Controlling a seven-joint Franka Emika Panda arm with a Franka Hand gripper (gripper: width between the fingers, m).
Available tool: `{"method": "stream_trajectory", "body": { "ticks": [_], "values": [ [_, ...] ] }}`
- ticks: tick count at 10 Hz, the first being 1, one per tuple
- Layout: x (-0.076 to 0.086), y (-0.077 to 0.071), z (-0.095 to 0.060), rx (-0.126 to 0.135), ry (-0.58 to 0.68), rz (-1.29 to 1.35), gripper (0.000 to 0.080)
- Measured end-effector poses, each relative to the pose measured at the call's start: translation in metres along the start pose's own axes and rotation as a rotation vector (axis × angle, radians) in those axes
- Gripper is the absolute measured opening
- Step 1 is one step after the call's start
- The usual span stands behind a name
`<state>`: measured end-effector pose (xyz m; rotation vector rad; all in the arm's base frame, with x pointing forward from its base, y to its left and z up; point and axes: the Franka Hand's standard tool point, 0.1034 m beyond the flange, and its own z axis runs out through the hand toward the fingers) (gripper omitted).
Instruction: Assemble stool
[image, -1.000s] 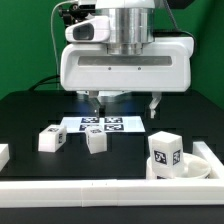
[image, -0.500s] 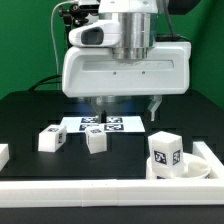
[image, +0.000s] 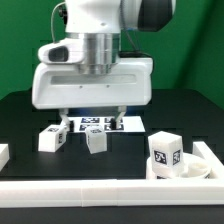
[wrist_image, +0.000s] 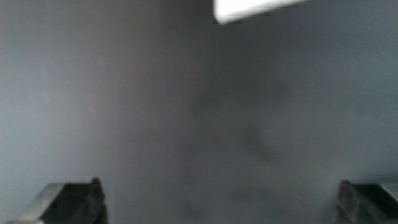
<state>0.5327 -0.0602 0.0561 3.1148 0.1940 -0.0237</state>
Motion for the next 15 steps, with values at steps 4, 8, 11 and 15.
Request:
{"method": "stream_trajectory", "body": {
  "ticks": [4, 8, 11, 15],
  "values": [
    [-0.006, -0.01, 0.0, 0.031, -0.146, 0.002, 0.0648],
    [-0.013, -0.016, 0.007, 0.065, -0.369, 0.003, 0.0649],
    [-0.024, -0.015, 0.015, 0.047, -0.569, 0.053, 0.0648],
    [-0.04, -0.016, 0.021, 0.033, -0.871, 0.124, 0.0649]
  ]
}}
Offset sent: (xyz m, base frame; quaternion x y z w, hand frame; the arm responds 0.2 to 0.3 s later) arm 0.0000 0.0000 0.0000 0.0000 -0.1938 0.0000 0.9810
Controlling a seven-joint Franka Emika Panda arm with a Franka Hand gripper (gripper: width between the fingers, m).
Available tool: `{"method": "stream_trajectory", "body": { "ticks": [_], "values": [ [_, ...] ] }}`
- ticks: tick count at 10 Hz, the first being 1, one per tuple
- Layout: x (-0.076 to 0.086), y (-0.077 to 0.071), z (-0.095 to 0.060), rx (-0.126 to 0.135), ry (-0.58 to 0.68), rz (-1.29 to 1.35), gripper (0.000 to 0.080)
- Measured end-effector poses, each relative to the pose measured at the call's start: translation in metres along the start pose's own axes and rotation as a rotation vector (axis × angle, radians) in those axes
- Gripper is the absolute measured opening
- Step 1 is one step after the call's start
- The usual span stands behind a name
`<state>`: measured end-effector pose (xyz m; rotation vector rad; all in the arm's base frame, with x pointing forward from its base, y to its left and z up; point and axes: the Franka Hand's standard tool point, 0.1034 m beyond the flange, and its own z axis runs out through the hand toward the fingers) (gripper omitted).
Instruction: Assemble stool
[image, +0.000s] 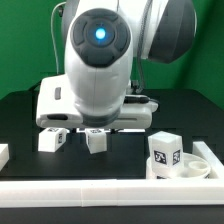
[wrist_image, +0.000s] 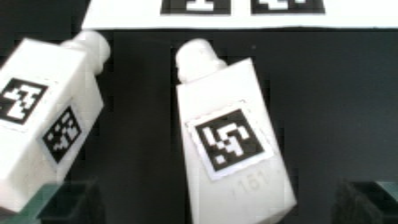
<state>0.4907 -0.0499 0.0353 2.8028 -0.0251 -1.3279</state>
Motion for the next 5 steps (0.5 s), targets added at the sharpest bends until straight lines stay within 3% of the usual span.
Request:
{"method": "stream_trajectory", "body": {
  "ticks": [1, 5],
  "values": [
    [-0.0031, 0.0005, 0.0039, 0.004, -0.062, 0.002, 0.0649],
    [0.0034, -0.0041, 0.0018, 0.008, -0.001, -0.083, 0.0649]
  ]
}}
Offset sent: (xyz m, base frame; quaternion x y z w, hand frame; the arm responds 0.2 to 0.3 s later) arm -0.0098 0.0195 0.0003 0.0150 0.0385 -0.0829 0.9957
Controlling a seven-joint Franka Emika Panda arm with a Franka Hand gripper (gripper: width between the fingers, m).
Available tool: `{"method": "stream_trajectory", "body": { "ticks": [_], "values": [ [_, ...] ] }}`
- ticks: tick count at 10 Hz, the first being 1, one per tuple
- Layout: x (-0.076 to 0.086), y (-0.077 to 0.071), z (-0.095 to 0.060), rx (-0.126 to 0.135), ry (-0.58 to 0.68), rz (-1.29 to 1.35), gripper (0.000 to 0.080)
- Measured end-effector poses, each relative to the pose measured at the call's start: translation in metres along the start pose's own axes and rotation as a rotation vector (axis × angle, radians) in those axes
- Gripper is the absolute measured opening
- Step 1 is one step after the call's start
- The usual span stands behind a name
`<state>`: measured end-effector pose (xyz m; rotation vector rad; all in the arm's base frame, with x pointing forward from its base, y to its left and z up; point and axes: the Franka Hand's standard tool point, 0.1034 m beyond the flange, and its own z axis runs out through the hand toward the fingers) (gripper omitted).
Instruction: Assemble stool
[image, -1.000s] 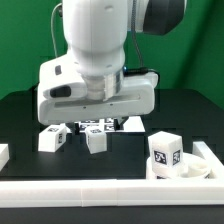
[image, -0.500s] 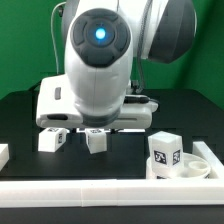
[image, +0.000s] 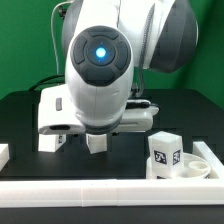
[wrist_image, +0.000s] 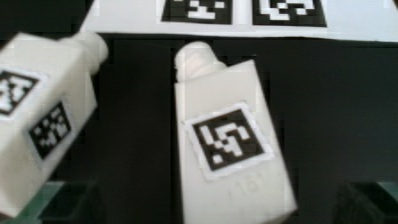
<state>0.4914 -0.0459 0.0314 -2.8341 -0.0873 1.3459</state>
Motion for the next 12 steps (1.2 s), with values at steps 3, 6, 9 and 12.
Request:
{"method": "stream_trajectory", "body": {
  "ticks": [3, 6, 9, 12],
  "values": [
    [0.002, 0.001, -0.003, -0.004, 0.023, -0.013, 0.0648],
    [0.005, 0.0, 0.003, -0.005, 0.03, -0.024, 0.0648],
    [0.01, 0.0, 0.016, -0.006, 0.025, -0.025, 0.0648],
    [0.015, 0.002, 0.02, -0.01, 0.045, -0.022, 0.0649]
  ]
}}
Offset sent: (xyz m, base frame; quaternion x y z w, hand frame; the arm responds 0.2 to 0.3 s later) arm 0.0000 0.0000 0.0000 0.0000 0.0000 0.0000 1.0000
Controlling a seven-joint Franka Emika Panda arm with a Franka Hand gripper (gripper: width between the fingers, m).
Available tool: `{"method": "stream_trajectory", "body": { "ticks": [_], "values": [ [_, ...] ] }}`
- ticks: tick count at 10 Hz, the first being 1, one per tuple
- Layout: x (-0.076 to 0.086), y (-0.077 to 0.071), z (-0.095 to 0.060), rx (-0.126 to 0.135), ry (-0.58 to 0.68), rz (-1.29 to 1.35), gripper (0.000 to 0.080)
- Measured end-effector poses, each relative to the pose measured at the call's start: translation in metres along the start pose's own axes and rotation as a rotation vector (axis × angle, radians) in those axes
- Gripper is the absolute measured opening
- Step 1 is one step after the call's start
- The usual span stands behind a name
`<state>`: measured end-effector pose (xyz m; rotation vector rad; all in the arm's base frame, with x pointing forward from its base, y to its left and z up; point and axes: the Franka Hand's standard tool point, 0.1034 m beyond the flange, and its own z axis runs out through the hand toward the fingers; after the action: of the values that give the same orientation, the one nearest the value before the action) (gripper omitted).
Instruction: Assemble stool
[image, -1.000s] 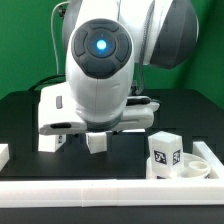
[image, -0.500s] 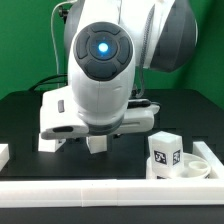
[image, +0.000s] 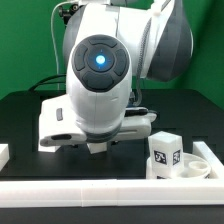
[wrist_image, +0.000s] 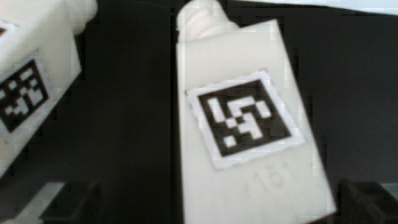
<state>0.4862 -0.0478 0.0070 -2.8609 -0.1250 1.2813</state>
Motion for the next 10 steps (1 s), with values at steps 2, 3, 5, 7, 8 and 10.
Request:
{"method": "stream_trajectory", "body": {
  "ticks": [2, 3, 5, 7, 8, 10],
  "values": [
    [0.001, -0.001, 0.0, 0.0, 0.001, 0.001, 0.0649],
    [0.001, -0.001, 0.0, 0.0, 0.0, 0.002, 0.0536],
    [0.0, -0.001, 0.001, 0.0, -0.001, 0.002, 0.0352],
    [0.0, -0.001, 0.001, 0.0, -0.001, 0.003, 0.0325],
    [0.0, 0.0, 0.001, 0.0, 0.0, 0.003, 0.0325],
    [-0.002, -0.002, -0.01, 0.0, 0.008, 0.0, 0.0325]
  ]
}}
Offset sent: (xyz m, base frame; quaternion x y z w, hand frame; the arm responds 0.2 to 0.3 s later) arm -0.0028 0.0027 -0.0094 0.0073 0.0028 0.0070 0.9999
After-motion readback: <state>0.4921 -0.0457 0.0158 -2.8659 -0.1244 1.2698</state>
